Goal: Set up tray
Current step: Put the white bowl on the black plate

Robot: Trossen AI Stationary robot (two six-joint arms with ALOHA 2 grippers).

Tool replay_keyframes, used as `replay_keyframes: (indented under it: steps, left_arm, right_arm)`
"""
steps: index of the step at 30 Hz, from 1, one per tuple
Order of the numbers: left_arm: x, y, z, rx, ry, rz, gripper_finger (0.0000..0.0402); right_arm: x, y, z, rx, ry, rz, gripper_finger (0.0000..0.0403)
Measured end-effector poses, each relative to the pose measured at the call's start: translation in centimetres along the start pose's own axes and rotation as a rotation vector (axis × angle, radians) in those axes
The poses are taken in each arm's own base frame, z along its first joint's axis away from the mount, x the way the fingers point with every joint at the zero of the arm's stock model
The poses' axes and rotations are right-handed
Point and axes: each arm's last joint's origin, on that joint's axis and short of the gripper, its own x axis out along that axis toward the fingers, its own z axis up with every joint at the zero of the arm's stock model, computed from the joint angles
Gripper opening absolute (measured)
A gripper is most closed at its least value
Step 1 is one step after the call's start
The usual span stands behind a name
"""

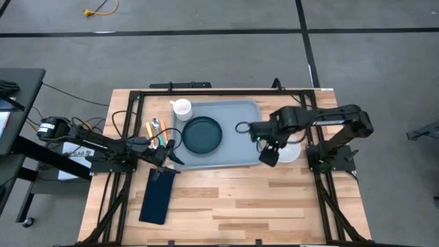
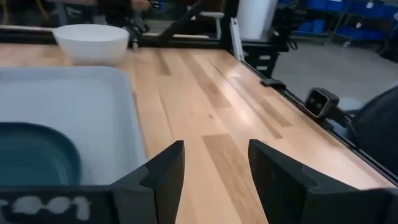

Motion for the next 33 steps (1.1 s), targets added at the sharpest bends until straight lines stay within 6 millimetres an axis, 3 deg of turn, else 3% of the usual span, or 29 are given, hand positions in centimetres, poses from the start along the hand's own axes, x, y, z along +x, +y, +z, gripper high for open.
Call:
replay_keyframes:
  steps: [6, 13, 18, 21, 24, 29, 33]
  left_arm:
    - [0.1, 0.0, 0.2, 0.050, 0.003, 0.000, 0.0167]
    - [0.1, 0.0, 0.3, 0.069, -0.002, 0.023, 0.0167]
    - [0.2, 0.1, 0.4, 0.066, -0.013, 0.042, 0.0167]
    - [0.1, 0.1, 0.5, 0.068, -0.021, 0.048, 0.0167]
    - [0.2, 0.1, 0.5, 0.069, -0.027, 0.047, 0.0167]
    - [0.2, 0.1, 0.6, 0.065, -0.028, 0.046, 0.0167]
    - [0.2, 0.1, 0.6, 0.064, -0.028, 0.046, 0.0167]
  right_arm:
    - [3.2, 3.3, 1.1, 0.149, 0.110, -0.015, 0.0260]
    - [7.9, 7.0, 1.3, -0.131, 0.305, -0.070, 0.0260]
    - [9.8, 7.5, 1.9, -0.267, 0.333, -0.137, 0.0260]
    - [9.3, 6.8, 2.3, -0.310, 0.260, -0.223, 0.0260]
    - [6.8, 5.2, 1.6, -0.308, 0.143, -0.261, 0.0260]
    - [2.0, 0.7, -2.7, -0.105, -0.202, -0.338, 0.0260]
    - [0.9, -2.5, -7.0, 0.184, -0.505, -0.319, 0.0260]
